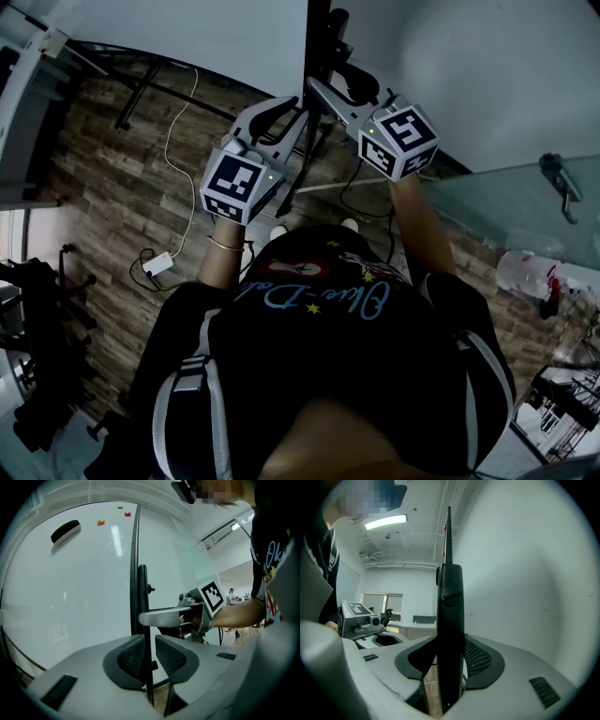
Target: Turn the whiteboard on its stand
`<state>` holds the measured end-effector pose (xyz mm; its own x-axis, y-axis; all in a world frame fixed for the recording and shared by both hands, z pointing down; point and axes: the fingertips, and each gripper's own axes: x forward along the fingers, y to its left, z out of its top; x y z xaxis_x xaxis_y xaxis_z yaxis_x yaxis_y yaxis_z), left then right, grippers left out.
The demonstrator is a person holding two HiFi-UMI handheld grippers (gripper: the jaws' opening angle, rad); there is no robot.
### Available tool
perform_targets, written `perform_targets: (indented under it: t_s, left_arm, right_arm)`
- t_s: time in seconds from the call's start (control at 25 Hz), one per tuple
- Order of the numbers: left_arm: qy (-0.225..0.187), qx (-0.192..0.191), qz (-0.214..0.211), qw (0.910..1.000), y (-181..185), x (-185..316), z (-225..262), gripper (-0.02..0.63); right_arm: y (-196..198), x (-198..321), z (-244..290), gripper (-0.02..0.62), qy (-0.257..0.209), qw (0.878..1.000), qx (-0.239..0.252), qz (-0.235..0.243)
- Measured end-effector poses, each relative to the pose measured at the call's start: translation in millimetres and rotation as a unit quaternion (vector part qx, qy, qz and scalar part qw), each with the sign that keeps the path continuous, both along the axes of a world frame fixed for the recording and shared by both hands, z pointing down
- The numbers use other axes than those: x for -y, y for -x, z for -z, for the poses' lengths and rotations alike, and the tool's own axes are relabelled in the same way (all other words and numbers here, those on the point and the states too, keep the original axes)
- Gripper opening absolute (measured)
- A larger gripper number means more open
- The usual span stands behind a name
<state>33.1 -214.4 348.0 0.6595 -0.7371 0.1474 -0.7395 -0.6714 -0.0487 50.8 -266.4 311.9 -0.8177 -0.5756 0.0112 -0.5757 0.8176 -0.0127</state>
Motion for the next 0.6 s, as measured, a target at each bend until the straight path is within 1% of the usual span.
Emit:
perform_targets:
  t_s: [0.36, 0.48, 0.6]
  left_arm:
    - [-0.001, 0.001, 0.001, 1.0000, 8, 1, -3, 0.071]
    - [-0.002, 0.006, -0.002, 1.0000, 8, 0, -3, 0.043]
    - [-0.001, 0.008, -0.005, 1.0000, 8, -1, -3, 0.041]
  right_arm:
    - [11, -5, -3, 0.189, 0.002, 1.000, -0.008, 0.002]
    - [14, -7, -2, 0.189, 0.003, 1.000, -0.009, 0.004]
    - [15, -9, -1, 0.189, 0.003, 1.000, -0.009, 0.004]
